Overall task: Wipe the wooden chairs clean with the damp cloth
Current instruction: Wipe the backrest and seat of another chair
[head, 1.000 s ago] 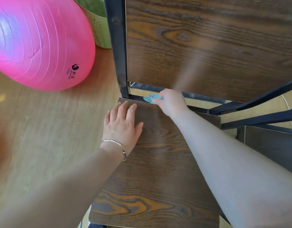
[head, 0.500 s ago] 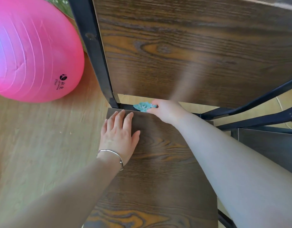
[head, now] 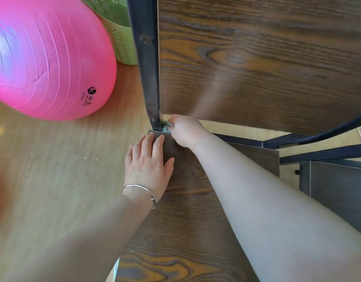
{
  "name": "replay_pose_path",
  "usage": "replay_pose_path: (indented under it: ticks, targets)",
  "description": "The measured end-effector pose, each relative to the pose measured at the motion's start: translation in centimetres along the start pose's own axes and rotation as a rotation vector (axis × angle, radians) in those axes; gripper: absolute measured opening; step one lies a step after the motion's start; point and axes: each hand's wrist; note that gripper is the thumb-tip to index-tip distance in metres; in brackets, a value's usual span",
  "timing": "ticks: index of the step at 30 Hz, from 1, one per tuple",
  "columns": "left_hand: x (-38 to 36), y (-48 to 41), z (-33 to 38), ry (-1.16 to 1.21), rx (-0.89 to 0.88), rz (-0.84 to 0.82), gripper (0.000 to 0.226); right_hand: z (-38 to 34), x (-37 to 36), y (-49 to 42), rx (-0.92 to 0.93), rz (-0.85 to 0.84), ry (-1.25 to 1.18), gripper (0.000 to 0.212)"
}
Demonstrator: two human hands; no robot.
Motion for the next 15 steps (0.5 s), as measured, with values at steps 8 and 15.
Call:
replay_pose_path:
  ticks: [8, 15]
  targets:
    - [1.5, 0.6, -1.1, 0.010, 0.007, -0.002, 0.060, 2.3, 1.3, 1.0, -0.042, -0.080, -0.210, 0.047]
    - [2.2, 1.9, -2.2, 0.007, -0.002, -0.030, 0.060, 2.5, -2.4, 5.9, 0.276, 0.195, -0.044, 0.017]
Point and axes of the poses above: each hand's wrist, its own y-axis away from the middle knuckle, its own x-axis out of the back of the hand, z = x × y, and after that the axes turned 6 degrees about z, right-handed
